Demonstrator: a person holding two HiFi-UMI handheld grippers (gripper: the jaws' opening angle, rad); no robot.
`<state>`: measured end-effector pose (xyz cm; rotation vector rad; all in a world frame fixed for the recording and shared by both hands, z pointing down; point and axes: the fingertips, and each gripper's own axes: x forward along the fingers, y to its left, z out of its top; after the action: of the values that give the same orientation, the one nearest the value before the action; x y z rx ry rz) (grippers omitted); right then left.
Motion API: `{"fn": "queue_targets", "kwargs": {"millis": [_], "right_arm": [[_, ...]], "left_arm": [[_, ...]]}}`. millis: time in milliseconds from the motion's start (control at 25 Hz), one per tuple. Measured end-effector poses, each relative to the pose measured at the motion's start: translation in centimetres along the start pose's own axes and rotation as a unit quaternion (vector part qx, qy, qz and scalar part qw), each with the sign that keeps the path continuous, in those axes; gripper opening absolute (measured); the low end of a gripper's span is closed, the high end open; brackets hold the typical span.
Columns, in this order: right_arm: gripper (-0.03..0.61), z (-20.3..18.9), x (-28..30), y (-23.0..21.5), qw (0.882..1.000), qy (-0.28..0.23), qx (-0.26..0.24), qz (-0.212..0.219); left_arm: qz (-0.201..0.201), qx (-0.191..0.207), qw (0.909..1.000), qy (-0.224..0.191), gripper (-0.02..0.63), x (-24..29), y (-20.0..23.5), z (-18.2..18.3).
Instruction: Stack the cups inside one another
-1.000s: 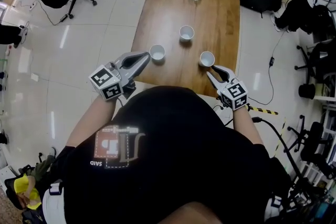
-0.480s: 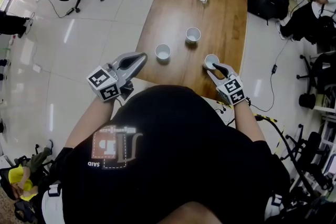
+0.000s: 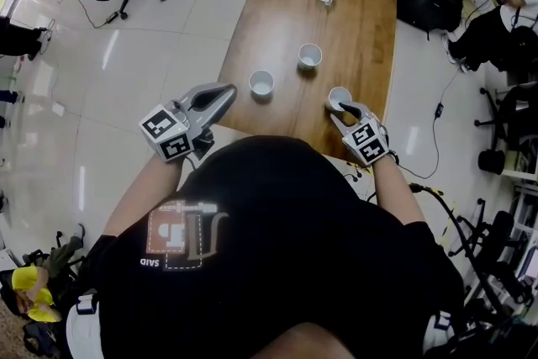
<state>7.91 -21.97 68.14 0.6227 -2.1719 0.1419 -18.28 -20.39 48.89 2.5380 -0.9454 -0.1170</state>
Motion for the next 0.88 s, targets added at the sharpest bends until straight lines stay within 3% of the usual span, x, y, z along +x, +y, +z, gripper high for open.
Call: {"fn": "queue_targets", "kwargs": {"millis": [160, 360, 480, 640, 880], "right_arm": [[0.132, -1.9, 1.6, 0.1, 0.997, 0.058, -0.052, -0.005], [0.065, -2.8, 2.2, -0.7, 0.993, 0.091, -0.067, -0.023], [0.026, -2.8, 2.2, -0.6, 0.993, 0.092, -0.067, -0.017], [0.025, -2.1, 1.5, -0.4, 0.995, 0.084, -0.051, -0.003], [0.025, 2.3, -0.4, -1.7, 0.999, 0.039, -0.021, -0.005]], "left_arm": [[0.004, 0.001, 1.0, 0.006, 0.002, 0.0, -0.1, -0.3], [0.005, 0.001, 1.0, 0.006, 0.002, -0.3, -0.2, -0.2], [0.011, -0.003, 0.9999, 0.003, 0.002, -0.7, 0.0, -0.4], [0.013, -0.005, 0.9999, -0.005, 0.002, -1.0, 0.2, -0.5], [0.019, -0.012, 0.9996, -0.015, 0.002, -1.7, 0.7, -0.4]]}}
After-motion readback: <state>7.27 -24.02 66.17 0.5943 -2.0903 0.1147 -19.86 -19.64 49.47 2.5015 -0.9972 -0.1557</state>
